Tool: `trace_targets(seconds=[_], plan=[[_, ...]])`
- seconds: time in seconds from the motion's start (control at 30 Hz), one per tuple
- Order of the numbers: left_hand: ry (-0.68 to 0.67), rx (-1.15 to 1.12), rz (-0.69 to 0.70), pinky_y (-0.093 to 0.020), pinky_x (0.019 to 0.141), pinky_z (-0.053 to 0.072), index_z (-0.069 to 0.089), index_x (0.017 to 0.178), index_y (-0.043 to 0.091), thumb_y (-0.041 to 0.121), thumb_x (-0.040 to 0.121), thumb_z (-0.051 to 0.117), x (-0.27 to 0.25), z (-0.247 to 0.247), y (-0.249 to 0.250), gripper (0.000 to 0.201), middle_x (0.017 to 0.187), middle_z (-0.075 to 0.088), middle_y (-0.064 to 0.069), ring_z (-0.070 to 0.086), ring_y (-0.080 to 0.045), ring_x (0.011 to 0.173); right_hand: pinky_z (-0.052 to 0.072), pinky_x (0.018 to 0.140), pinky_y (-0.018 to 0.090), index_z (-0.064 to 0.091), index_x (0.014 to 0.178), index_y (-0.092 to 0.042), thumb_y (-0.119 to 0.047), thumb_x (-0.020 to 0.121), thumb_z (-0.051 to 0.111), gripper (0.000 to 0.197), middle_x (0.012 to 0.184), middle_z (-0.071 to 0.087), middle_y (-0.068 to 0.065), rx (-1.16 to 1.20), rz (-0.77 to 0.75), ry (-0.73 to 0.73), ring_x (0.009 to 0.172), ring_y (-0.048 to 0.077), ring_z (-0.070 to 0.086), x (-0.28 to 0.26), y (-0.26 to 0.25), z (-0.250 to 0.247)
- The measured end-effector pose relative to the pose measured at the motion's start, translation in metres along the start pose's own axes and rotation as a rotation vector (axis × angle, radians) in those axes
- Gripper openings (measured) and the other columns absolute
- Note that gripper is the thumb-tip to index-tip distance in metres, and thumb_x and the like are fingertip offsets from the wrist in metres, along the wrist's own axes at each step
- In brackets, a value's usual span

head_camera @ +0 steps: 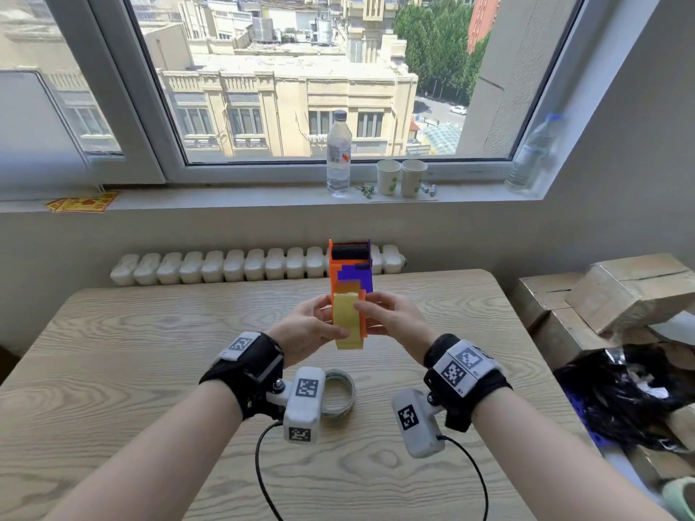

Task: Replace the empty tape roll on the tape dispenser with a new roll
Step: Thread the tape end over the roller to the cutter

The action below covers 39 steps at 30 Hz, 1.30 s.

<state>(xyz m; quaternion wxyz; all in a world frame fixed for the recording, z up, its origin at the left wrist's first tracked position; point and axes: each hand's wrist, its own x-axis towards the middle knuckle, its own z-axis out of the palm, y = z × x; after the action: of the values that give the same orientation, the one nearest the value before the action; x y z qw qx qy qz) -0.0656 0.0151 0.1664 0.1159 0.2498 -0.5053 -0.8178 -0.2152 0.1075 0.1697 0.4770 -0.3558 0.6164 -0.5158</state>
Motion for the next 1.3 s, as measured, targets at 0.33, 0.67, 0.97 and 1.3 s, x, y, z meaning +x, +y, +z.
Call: trace_targets(seconds=[0.33, 0.67, 0.97, 1.3], plan=[[0.049, 0.025, 0.014, -0.040, 0.097, 0.047, 0.043, 0.133, -0.002, 0.005, 0.088, 0.053, 0.001, 0.000, 0.001, 0.046, 0.134, 0.051, -0.029, 0.055, -0.038, 0.116, 0.056, 0.081, 0.029, 0.063, 0.106, -0.009, -0.010, 0.082, 0.068, 0.025, 0.102, 0.069, 0.008, 0.000, -0.029, -0.035, 0.092, 0.019, 0.067, -0.001, 0.001, -0.003], [0.061, 0.044, 0.017, -0.037, 0.091, 0.052, 0.041, 0.132, 0.000, -0.021, 0.079, 0.050, -0.001, -0.006, 0.006, 0.058, 0.113, 0.063, -0.018, 0.063, -0.030, 0.101, 0.054, 0.078, 0.028, 0.060, 0.112, -0.004, -0.015, 0.084, 0.066, 0.030, 0.105, 0.068, 0.013, -0.033, -0.030, 0.002, 0.090, 0.021, 0.066, 0.004, 0.001, 0.005], [0.074, 0.018, 0.044, -0.038, 0.092, 0.051, 0.049, 0.129, 0.000, 0.008, 0.088, 0.053, -0.004, -0.001, 0.007, 0.042, 0.125, 0.058, -0.025, 0.060, -0.034, 0.107, 0.055, 0.078, 0.030, 0.060, 0.114, 0.000, -0.010, 0.088, 0.059, 0.028, 0.103, 0.067, 0.015, 0.002, -0.016, 0.006, 0.087, 0.022, 0.065, 0.005, -0.003, 0.011], [0.071, 0.056, 0.024, -0.044, 0.098, 0.047, 0.042, 0.131, 0.000, -0.022, 0.076, 0.052, -0.007, -0.005, 0.005, 0.060, 0.125, 0.057, -0.026, 0.057, -0.039, 0.115, 0.054, 0.082, 0.032, 0.057, 0.115, 0.003, -0.005, 0.085, 0.060, 0.032, 0.107, 0.066, 0.019, -0.044, -0.027, 0.029, 0.091, 0.023, 0.064, -0.001, -0.004, 0.016]])
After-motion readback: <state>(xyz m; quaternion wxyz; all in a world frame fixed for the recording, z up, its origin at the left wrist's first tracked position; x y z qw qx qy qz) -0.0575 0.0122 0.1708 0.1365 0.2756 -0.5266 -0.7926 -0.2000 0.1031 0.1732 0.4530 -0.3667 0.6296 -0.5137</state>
